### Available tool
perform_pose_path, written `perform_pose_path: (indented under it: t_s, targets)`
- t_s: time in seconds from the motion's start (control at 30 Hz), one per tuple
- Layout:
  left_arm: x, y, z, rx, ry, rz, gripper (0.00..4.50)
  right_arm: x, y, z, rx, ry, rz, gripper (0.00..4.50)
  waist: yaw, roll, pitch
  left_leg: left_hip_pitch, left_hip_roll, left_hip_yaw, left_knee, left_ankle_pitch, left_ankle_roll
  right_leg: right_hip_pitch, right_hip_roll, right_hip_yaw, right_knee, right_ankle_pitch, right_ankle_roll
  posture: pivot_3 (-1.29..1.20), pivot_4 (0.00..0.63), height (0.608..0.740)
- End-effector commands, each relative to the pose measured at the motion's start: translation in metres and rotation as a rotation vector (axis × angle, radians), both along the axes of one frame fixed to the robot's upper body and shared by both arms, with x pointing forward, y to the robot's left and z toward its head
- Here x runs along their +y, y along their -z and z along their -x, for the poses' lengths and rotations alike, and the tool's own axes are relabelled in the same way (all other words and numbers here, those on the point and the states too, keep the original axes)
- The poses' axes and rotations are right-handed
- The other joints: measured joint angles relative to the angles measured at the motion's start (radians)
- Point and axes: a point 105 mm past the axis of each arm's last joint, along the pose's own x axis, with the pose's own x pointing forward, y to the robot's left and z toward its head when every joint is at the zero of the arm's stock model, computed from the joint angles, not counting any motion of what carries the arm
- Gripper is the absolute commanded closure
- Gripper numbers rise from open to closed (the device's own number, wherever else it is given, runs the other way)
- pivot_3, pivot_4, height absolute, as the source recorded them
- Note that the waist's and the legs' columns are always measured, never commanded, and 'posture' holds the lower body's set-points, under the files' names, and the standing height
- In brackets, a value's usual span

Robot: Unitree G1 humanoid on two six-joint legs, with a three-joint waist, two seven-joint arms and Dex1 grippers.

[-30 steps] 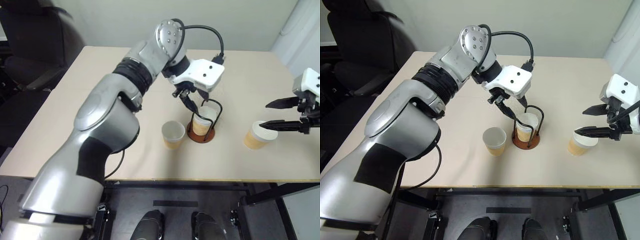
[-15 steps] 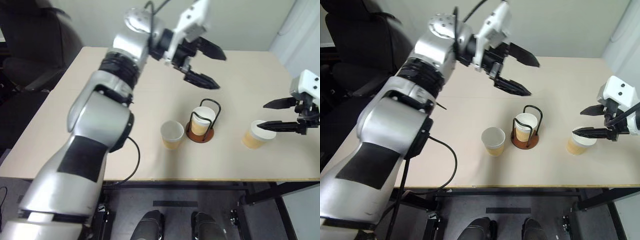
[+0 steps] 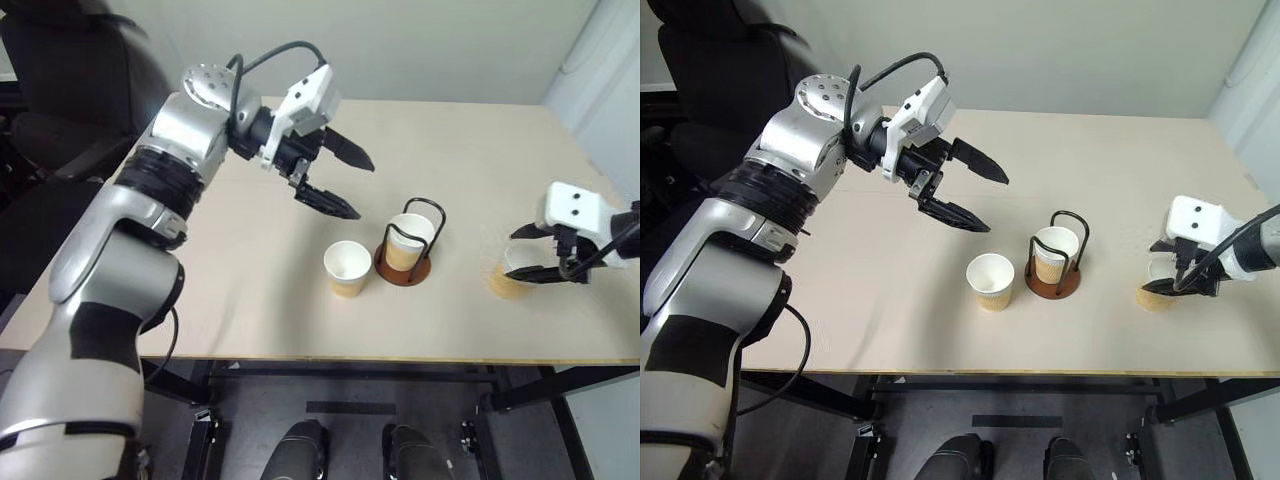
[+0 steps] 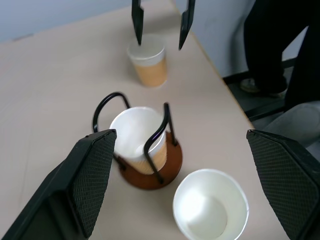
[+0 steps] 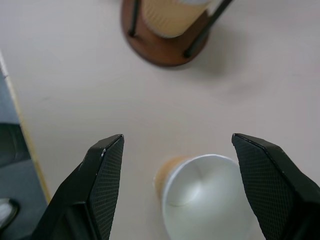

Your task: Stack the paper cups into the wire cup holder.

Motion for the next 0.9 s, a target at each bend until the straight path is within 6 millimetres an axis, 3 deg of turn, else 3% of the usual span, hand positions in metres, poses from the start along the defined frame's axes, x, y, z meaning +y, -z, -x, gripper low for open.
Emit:
perform_pose_path:
  t_s: [0.03,0.27,0.63,0.73,0.9]
  targets:
    - [-0.003,-0.012,0.008,-0.01,0.049,0.012,0.04,-0.006,-0.005,0.001,-0.02,-0.018,0.065,1.01,-0.003,0.0,0.0,0.0,0.0,0.001,0.0,0.0,0.0,0.0,0.001,0.0,0.0,0.0,0.0,0.0,0.15,0.74]
    - [-0.007,-0.014,0.01,-0.011,0.066,0.022,0.04,-0.02,0.007,-0.001,0.002,-0.018,0.141,1.01,-0.007,0.0,0.0,0.001,0.0,-0.001,0.0,0.0,-0.001,0.0,0.001,0.0,0.0,0.001,-0.001,0.0,0.15,0.74]
    - [-0.006,-0.014,0.01,-0.013,0.069,0.028,0.04,-0.02,0.039,-0.016,0.03,-0.071,0.225,1.01,-0.009,0.0,0.0,0.001,0.0,-0.001,-0.001,0.0,-0.001,0.0,0.001,0.0,0.0,0.001,-0.001,0.0,0.15,0.74]
    - [-0.004,-0.012,0.01,-0.013,0.065,0.024,0.0,-0.019,0.039,-0.019,0.036,-0.079,0.228,1.59,-0.009,0.0,0.0,0.0,0.0,-0.001,-0.001,0.0,-0.001,0.0,0.001,0.0,0.0,0.002,-0.001,0.0,0.15,0.74]
    - [0.002,-0.008,0.009,-0.017,0.056,0.013,0.0,-0.017,0.034,-0.018,0.047,-0.089,0.22,3.29,-0.009,0.0,0.0,0.0,0.0,-0.001,-0.001,0.0,-0.001,0.0,0.001,0.0,-0.001,0.001,-0.001,0.0,0.15,0.74]
